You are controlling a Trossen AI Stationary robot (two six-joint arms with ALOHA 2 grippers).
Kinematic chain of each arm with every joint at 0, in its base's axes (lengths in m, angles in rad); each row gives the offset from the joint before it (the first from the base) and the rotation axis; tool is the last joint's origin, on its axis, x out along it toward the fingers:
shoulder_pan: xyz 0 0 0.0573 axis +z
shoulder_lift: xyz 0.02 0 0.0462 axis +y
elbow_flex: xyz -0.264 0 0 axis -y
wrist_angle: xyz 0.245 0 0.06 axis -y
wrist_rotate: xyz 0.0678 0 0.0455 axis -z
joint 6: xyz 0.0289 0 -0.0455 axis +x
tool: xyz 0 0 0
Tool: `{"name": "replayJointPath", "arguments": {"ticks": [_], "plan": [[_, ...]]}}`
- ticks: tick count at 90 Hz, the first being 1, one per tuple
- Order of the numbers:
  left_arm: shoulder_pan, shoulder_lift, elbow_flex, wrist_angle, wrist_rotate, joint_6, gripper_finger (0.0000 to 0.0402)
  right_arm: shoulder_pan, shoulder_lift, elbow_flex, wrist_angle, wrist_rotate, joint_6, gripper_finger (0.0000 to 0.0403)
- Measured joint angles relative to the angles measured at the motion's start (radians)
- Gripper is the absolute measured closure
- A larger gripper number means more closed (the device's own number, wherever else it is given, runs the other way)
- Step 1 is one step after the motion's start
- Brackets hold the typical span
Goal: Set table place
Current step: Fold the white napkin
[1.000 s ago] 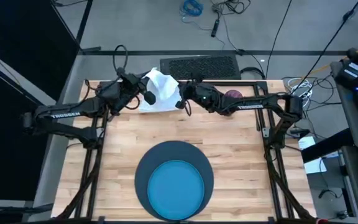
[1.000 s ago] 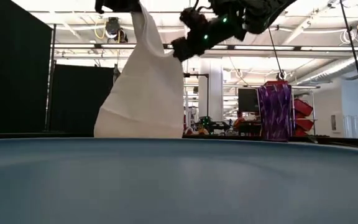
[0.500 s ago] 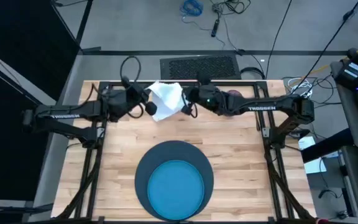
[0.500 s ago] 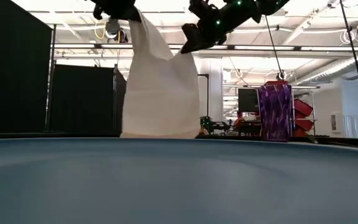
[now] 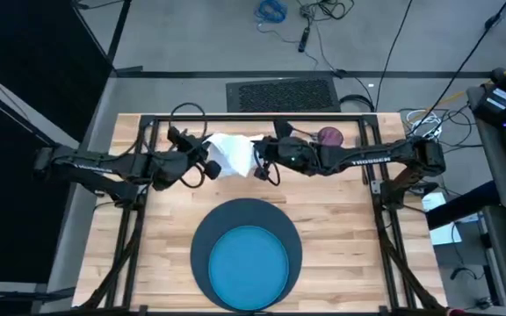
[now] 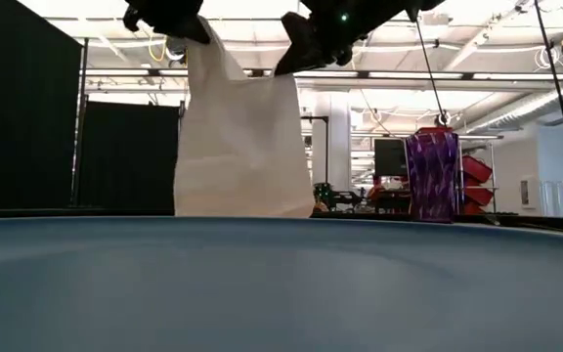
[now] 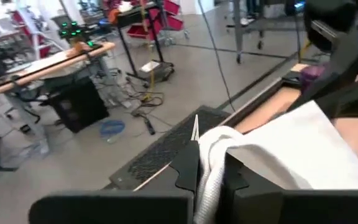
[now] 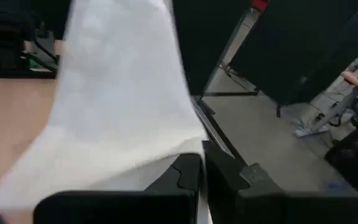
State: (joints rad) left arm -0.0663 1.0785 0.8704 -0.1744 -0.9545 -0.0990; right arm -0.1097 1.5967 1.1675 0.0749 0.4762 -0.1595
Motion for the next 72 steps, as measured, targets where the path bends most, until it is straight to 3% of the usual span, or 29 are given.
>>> {"name": "replayJointPath", "arguments": {"ticks": [20, 35, 72], "plan": [[0.033, 0.001, -0.024, 0.000, -0.028, 0.001, 0.0402, -0.068, 0.026, 0.000, -0.031, -0.008, 0.014, 0.0403], [0.084, 0.001, -0.049, 0.002, -0.029, 0.002, 0.0402, -0.109, 0.078, 0.000, 0.039, -0.106, -0.001, 0.0403], [0.220, 0.018, -0.095, 0.083, 0.021, 0.085, 0.0402, -0.222, 0.172, 0.000, 0.158, -0.195, -0.039, 0.0403]]}}
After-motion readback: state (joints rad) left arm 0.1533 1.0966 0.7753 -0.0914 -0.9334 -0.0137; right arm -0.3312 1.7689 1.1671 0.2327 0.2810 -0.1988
